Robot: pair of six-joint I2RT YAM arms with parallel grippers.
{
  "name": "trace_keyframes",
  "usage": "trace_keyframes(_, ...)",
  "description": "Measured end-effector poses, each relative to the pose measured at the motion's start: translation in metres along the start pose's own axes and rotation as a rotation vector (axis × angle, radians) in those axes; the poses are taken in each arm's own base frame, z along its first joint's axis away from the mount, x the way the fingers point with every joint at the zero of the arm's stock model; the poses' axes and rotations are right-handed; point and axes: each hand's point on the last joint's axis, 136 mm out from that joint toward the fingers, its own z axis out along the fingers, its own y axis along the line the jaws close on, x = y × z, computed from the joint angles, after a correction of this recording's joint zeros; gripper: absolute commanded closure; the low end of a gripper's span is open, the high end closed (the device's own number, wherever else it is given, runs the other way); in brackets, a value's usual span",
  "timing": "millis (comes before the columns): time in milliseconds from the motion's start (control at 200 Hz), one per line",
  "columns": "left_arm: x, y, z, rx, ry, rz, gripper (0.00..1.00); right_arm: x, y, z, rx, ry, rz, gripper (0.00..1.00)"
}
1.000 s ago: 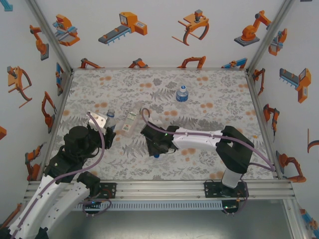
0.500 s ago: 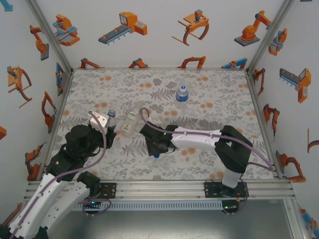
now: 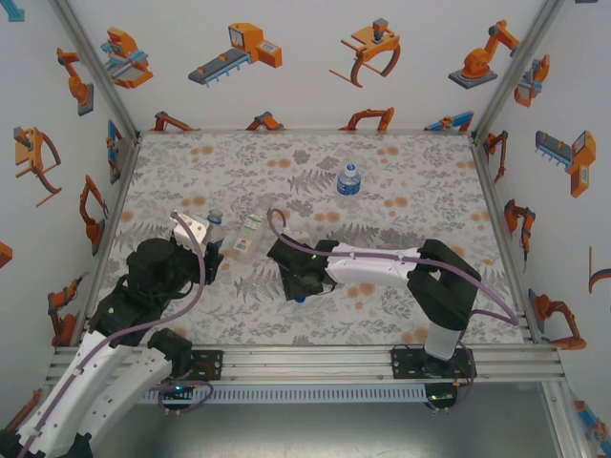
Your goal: Screw on the bottle caps
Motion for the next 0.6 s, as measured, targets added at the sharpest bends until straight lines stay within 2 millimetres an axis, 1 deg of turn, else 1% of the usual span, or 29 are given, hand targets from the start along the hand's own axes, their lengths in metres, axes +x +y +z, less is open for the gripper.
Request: trace_keyframes(601,0.0007,-0.0001,0.0008,0.000,0.004,0.000,0.88,0.0021,-0.0014,0.0040,0.008,0.009,-0.001,0.56)
